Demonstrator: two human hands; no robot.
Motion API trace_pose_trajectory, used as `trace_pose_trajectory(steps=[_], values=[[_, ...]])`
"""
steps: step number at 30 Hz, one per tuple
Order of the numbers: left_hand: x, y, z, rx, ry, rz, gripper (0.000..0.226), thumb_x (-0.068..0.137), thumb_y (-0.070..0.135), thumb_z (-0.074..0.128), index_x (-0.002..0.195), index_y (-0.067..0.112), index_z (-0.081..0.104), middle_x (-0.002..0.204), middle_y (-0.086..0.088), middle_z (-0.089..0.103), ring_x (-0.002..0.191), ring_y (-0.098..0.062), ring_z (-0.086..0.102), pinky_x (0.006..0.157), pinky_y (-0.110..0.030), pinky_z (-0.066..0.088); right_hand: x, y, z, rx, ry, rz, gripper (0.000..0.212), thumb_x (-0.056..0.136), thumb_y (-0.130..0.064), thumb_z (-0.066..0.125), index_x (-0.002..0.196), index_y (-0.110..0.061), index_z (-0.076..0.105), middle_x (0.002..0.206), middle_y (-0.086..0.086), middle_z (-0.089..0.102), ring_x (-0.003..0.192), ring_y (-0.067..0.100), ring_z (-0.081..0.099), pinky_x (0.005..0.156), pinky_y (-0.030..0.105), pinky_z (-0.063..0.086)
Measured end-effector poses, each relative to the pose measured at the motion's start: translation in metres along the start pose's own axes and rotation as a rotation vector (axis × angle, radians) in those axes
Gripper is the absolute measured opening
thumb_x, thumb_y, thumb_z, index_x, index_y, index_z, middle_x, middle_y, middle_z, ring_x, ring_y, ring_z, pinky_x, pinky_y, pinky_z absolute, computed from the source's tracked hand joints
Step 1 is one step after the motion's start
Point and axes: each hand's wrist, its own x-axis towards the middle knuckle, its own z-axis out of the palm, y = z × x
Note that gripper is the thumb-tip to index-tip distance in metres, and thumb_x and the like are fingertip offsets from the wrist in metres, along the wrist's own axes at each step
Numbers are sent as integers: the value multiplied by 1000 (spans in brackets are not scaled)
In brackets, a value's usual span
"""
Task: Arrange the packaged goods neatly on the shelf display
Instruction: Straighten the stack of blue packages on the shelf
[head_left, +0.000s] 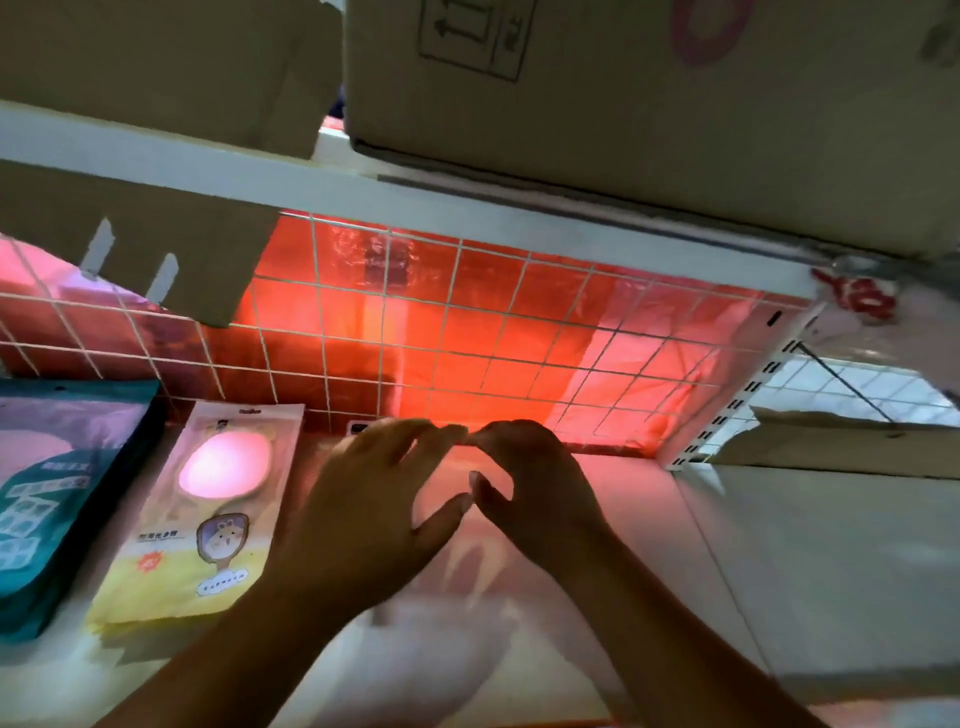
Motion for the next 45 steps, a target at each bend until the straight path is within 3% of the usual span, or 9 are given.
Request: trace_pose_trajectory(steps=[7,15,20,22,24,30,34,40,45], values=[[22,81,-21,-111,93,267,58,93,61,49,141,28,52,137,2,56,127,-23,51,99,-47,45,-51,15,-77,-25,306,78,24,83,-38,62,82,-13,61,84,-1,58,82,21,52,72,35,46],[18,237,-37,-172,122,507,60,92,59,50,144,26,49,139,3,54,129,-21,49,104,-42,41,-166,40,-206,-103,469,163,33,83,-32,62,112,-16,65,110,1,65,102,20,58,87,37,50],[-6,363,-39,-280,149,699,58,95,56,53,143,24,52,140,4,53,130,-18,49,106,-39,41,-275,56,-297,-215,619,231,37,81,-29,61,116,-18,64,120,-2,63,115,15,53,103,14,31],[-15,416,-37,-322,143,767,58,96,58,50,142,24,53,139,6,54,130,-17,50,106,-40,43,-326,64,-331,-272,652,278,40,83,-30,60,121,-18,64,124,-1,63,118,17,53,106,18,32],[-24,461,-35,-327,131,796,60,95,62,47,144,28,51,142,8,53,131,-16,49,108,-39,43,-372,72,-360,-318,649,340,45,87,-33,58,128,-17,63,130,0,61,123,20,53,108,29,39],[-41,566,-33,-275,152,785,60,94,69,45,146,40,45,148,12,51,134,-16,47,104,-37,42,-490,88,-432,-471,682,476,46,87,-33,56,130,-20,63,132,-3,60,126,20,53,108,36,41],[-44,614,-35,-230,101,809,64,89,68,42,147,42,41,148,14,49,133,-15,46,104,-38,45,-536,98,-464,-565,682,546,43,87,-31,60,129,-22,62,131,-8,57,125,14,50,105,21,35],[-20,644,-23,-188,115,820,64,87,69,35,144,40,44,140,14,55,126,-12,52,100,-38,49,-551,134,-479,-642,658,556,41,87,-34,58,126,-22,62,128,-9,57,121,13,50,101,13,26],[18,649,6,-178,165,756,53,92,54,60,141,35,51,138,10,58,121,-13,55,89,-26,41,-523,185,-472,-601,560,529,43,89,-36,53,130,-25,60,132,-9,55,126,14,49,106,31,42]])
